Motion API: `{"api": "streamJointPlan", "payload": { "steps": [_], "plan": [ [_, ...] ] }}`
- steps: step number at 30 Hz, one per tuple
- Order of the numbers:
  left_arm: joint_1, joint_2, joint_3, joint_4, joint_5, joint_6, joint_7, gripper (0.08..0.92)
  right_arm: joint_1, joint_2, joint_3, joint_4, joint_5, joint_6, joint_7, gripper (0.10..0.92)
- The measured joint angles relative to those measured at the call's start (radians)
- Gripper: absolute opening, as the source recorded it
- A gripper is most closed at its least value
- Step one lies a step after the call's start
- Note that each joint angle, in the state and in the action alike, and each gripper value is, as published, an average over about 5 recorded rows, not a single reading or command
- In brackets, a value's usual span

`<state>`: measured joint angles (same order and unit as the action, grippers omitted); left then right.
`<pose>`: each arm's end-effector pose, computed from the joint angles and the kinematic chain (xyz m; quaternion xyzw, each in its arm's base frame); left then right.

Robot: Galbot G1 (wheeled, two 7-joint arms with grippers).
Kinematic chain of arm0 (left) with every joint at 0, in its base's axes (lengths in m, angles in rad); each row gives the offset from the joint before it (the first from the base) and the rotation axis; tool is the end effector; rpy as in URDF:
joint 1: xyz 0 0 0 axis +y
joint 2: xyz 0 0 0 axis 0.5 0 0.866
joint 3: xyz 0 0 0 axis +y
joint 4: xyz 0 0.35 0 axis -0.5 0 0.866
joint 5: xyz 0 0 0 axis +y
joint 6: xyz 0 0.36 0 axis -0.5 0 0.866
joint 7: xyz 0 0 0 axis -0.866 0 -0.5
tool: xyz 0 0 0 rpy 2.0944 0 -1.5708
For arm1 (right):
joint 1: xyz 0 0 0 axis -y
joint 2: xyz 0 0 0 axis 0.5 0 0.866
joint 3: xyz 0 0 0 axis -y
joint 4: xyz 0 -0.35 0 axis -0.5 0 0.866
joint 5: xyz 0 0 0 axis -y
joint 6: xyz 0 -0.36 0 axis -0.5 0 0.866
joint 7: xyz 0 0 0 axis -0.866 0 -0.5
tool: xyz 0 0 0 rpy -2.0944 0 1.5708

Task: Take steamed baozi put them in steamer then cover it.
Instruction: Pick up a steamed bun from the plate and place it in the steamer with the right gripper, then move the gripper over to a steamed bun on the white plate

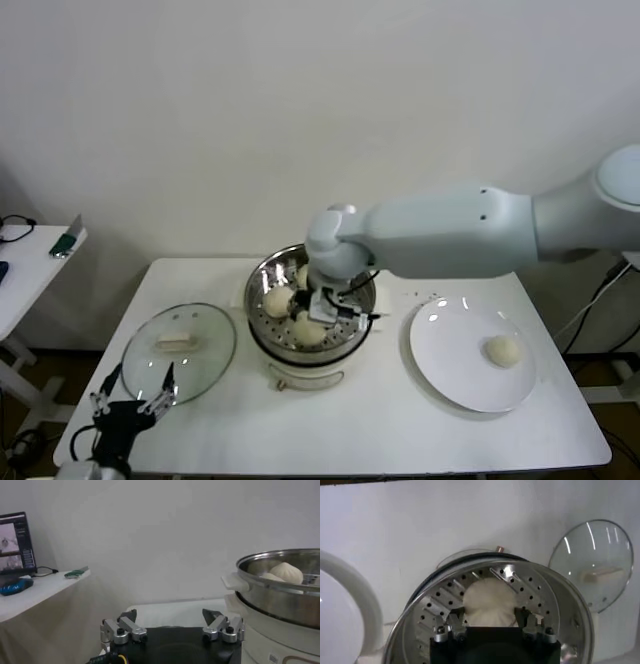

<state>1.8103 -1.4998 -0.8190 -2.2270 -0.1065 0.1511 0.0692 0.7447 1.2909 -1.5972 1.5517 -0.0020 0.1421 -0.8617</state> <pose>0.1114 0.0921 -0.2783 0.0619 -0.9891 -0.0586 0.1197 0.4586 0.1963 -0.0897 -0.6387 0.1216 -0.7598 0.0095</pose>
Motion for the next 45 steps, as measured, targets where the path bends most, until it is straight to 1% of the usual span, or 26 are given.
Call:
{"api": "streamJointPlan", "payload": {
  "steps": [6,12,20,26,32,38,45],
  "plan": [
    [-0.006,0.000,0.000,0.000,-0.001,0.004,0.000,0.823,-0.033,0.018,0.005,-0.035,-0.018,0.011,0.004,0.691],
    [-0.008,0.001,-0.001,0.000,-0.001,0.007,0.000,0.823,-0.030,0.019,0.008,-0.050,-0.013,0.035,-0.015,0.806],
    [-0.010,0.003,-0.003,0.000,-0.005,0.008,0.000,0.823,0.061,-0.031,-0.002,-0.090,0.060,0.063,-0.096,0.823],
    [-0.018,0.003,0.002,0.000,-0.015,0.011,0.000,0.823,0.159,-0.148,-0.073,-0.143,0.200,0.024,-0.143,0.823],
    [-0.027,0.005,0.005,0.000,-0.022,0.009,0.004,0.823,0.207,-0.320,-0.164,-0.179,0.298,-0.055,-0.159,0.823],
    [-0.032,0.004,0.008,0.000,-0.023,0.009,0.009,0.823,0.168,-0.496,-0.193,-0.205,0.327,-0.141,-0.157,0.823],
    [-0.024,0.001,0.007,0.000,-0.024,0.009,0.010,0.823,0.008,-0.641,-0.102,-0.252,0.289,-0.204,-0.155,0.823]
  ]
}}
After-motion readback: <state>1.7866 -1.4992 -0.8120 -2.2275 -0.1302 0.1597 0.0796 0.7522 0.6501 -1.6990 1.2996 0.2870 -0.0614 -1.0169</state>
